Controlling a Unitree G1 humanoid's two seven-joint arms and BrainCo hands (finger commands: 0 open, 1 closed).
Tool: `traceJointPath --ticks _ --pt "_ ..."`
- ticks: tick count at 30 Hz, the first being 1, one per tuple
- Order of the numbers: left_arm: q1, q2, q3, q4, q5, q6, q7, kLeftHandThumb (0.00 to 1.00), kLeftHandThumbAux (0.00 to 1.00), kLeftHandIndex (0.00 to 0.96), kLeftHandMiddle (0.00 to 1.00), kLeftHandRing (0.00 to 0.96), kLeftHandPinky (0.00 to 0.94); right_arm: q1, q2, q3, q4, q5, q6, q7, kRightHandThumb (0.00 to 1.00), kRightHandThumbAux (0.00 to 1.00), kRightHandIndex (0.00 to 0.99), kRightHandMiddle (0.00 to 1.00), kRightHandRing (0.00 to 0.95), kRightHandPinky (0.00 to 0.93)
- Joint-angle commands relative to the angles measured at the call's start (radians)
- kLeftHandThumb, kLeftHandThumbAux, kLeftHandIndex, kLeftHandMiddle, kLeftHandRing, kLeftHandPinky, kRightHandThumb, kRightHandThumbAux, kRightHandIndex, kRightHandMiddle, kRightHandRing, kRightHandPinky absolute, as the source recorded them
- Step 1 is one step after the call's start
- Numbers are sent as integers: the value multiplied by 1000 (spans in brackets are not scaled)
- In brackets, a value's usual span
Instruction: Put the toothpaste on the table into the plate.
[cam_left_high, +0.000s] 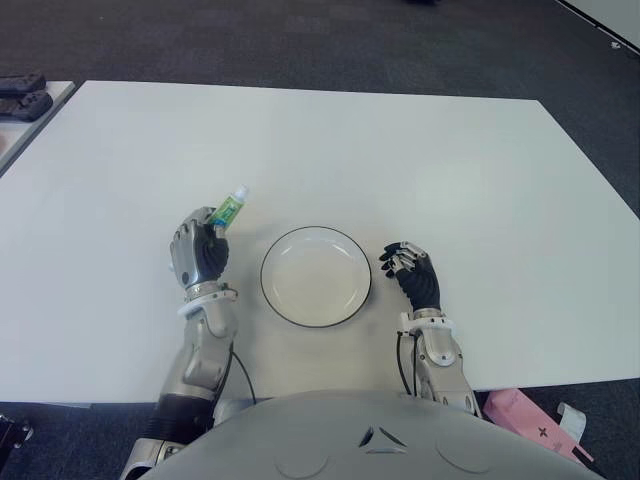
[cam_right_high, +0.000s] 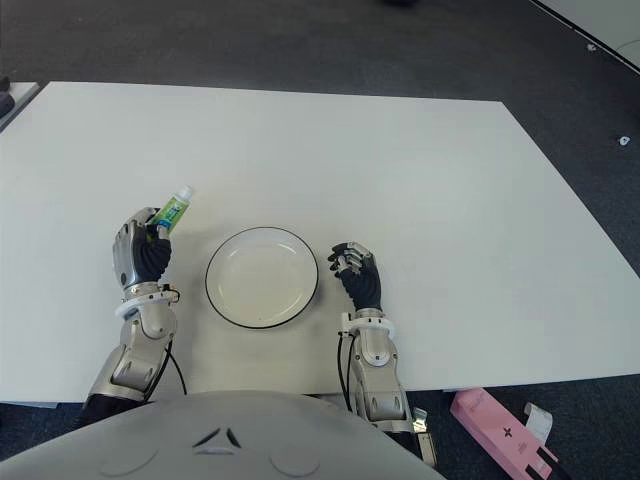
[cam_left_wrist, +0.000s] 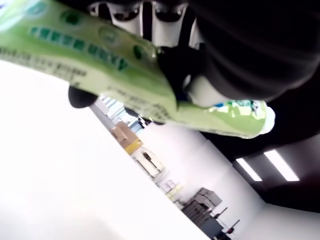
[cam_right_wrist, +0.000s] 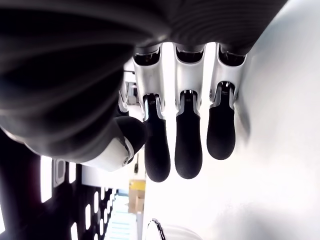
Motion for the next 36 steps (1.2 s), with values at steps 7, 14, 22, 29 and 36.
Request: traceJointPath --ticks 7,14,22,29,36 --pt "25 65 -53 -93 29 -105 -85 852 663 404 554 877 845 3 4 -3 23 5 27 2 709 726 431 534 548 552" --pt "15 124 -76 -104 54 -201 -120 853 661 408 557 879 862 0 7 -5 21 12 40 7 710 725 430 532 546 547" --pt "-13 184 -123 -107 110 -280 -182 855 660 411 560 880 857 -10 1 -7 48 13 3 14 709 726 430 535 549 552" --pt "-35 220 -161 -124 143 -315 -257 855 662 410 560 880 861 -11 4 -6 59 14 -14 17 709 725 431 536 543 542" --pt "-40 224 -225 -148 172 -311 -374 854 663 406 556 867 837 -9 11 -10 56 19 -7 15 709 725 431 532 540 544"
